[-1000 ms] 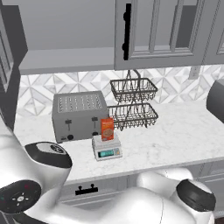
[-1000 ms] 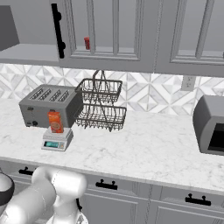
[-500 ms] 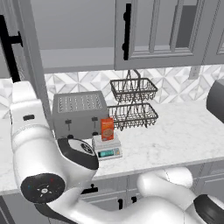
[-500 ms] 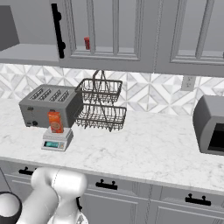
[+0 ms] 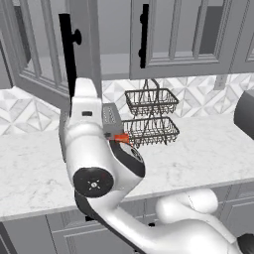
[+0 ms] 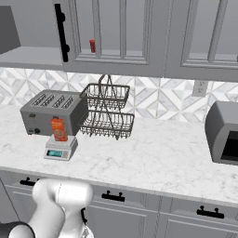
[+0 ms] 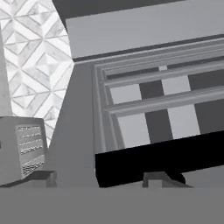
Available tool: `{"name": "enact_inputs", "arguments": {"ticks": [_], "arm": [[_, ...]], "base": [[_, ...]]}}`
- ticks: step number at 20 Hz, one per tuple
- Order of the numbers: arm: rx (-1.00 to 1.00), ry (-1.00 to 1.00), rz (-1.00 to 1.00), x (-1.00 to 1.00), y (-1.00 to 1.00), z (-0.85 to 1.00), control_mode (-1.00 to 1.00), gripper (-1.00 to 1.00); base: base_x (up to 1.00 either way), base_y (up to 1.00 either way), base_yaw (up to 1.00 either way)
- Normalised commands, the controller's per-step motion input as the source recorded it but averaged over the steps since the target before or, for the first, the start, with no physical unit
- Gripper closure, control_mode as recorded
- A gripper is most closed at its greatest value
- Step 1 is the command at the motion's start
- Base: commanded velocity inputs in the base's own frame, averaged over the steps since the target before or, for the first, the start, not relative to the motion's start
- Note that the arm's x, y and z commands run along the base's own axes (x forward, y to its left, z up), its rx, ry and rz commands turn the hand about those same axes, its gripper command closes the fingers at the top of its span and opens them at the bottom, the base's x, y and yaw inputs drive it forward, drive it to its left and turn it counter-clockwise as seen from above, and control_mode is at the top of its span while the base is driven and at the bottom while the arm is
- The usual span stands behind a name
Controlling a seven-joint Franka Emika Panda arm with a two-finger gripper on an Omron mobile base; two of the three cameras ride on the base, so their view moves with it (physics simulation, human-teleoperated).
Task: Pick the boxed food and place it on the digital scale for weighing, and close the cabinet.
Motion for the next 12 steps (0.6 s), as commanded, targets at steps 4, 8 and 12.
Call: {"name": "enact_inputs", "arguments": {"ticks": [4, 8, 12], "arm": [[0.15, 0.03, -0.07, 1.0, -0.99, 0.0, -1.0, -1.0], [0.12, 0.08, -0.01, 1.0, -0.76, -0.04, -1.0, -1.0], [0.01, 0.0, -0.01, 1.0, -0.15, -0.33, -1.0, -1.0]], "base": [[0.0, 0.0, 0.0], [0.0, 0.0, 0.0], [0.0, 0.0, 0.0]]}}
